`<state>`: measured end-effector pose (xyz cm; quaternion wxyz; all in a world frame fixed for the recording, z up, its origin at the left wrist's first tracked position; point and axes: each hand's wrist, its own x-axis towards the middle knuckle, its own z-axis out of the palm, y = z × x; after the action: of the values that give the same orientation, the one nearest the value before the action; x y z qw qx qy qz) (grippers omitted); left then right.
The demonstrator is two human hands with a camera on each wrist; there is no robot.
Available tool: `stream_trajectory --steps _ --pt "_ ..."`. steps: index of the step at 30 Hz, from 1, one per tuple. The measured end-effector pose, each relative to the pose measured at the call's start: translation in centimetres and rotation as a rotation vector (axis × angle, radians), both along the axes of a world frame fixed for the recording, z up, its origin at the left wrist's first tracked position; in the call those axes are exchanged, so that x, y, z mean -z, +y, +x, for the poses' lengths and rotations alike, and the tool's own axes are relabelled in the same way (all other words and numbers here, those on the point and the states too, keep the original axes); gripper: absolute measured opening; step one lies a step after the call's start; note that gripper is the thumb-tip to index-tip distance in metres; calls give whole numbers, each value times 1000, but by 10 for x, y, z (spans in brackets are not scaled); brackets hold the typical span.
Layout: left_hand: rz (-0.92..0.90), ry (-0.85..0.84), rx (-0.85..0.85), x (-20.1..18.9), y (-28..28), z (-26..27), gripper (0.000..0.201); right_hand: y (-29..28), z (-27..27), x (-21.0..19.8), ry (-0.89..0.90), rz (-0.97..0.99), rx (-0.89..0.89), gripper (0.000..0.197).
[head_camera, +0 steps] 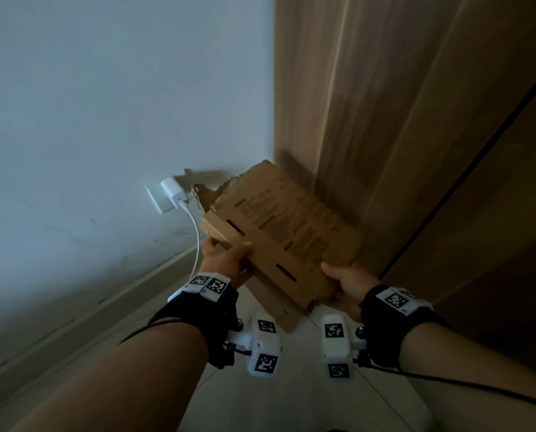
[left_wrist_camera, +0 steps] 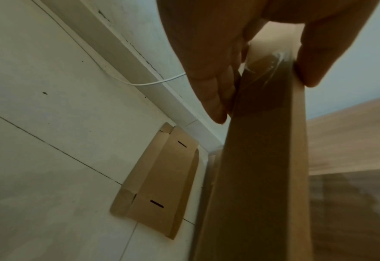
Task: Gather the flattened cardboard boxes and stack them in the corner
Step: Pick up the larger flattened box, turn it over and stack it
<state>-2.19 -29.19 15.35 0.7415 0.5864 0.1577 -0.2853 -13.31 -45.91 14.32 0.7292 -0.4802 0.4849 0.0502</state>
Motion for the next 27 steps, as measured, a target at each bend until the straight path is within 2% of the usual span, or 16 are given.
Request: stream_trajectory --steps 2,3,6,7,10,11,14,16,19,21,23,27 --pt "48 17 -4 23 -6 12 67 -3 8 26 16 33 12 15" --pt "60 38 -9 36 -9 17 63 -4 11 42 23 53 13 13" --pt "68 110 15 70 -15 28 35 -5 20 85 52 81 15 33" --pt "78 133 14 84 -17 31 34 -6 25 100 74 82 18 38" --pt "139 165 -3 118 -19 37 55 -9 34 138 150 69 39 46" --pt "157 170 5 128 -20 38 57 -10 36 151 170 58 39 50" --pt "157 219 46 150 -27 39 47 -17 41 188 215 46 21 61" --pt "169 235 72 162 -31 37 59 -24 42 218 225 41 55 66" --pt "232 173 159 182 -36 34 73 -27 44 241 277 -15 70 90" --pt "267 166 176 195 -38 32 72 -31 45 255 288 -25 74 83" --pt "289 166 184 204 -39 31 70 -28 51 247 309 -16 73 77" --pt "351 309 134 209 -37 32 56 -25 55 259 374 -51 -7 69"
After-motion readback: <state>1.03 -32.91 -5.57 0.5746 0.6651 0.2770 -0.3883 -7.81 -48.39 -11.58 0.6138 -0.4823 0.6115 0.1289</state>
